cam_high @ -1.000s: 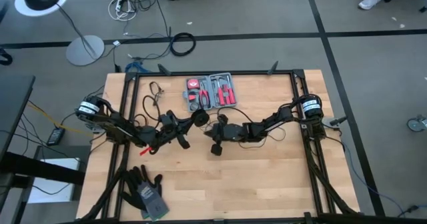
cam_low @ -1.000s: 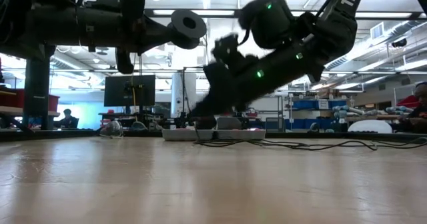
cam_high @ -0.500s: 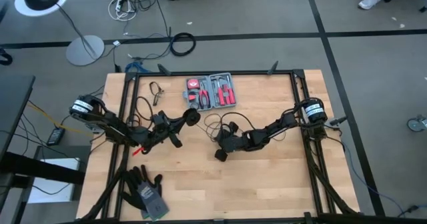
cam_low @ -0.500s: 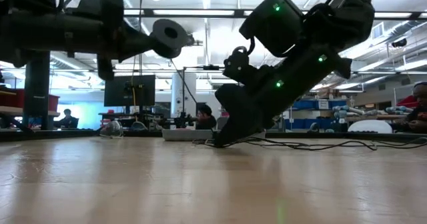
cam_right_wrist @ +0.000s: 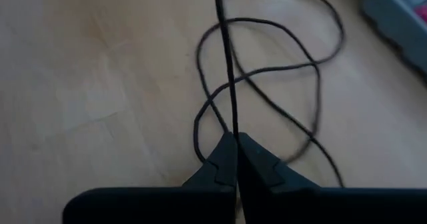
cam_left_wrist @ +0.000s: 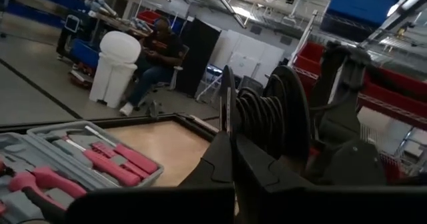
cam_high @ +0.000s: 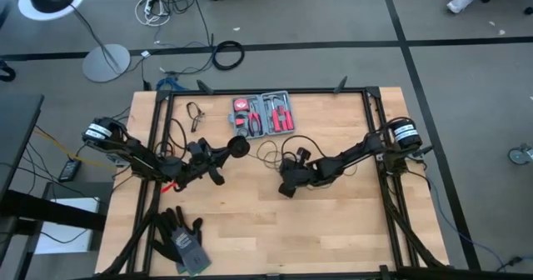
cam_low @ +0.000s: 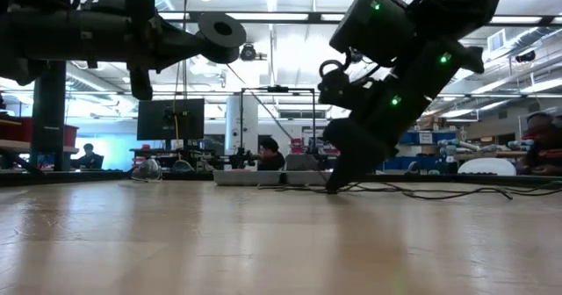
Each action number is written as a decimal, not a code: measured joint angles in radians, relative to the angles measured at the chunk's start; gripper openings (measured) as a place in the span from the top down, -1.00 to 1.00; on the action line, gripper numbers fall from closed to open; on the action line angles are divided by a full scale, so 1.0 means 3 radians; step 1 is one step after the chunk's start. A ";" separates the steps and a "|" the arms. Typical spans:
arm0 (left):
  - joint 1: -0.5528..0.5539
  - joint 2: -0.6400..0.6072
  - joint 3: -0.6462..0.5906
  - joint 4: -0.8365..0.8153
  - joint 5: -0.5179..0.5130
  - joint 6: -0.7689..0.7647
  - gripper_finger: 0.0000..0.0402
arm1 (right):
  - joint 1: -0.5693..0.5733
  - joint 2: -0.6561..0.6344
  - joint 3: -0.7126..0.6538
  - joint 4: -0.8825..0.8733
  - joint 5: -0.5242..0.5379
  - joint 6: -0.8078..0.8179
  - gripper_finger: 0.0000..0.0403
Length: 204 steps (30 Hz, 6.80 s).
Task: Coil cords
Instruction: Coil the black wire onto the black spool
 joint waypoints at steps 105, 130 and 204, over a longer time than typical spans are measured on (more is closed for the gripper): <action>0.0488 0.0104 0.1527 -0.3641 0.0329 -0.0263 1.00 | -0.0337 -0.0209 0.0508 0.0384 -0.1348 -0.0101 1.00; 0.0278 -0.0057 0.0339 -0.1447 0.0472 -0.0553 1.00 | -0.0331 0.0217 -0.0318 0.2462 -0.1310 -0.0262 0.99; 0.0262 -0.0055 0.0402 -0.1651 0.0908 -0.0287 1.00 | -0.0505 -0.0740 -0.0298 0.0350 -0.0855 -0.0162 0.99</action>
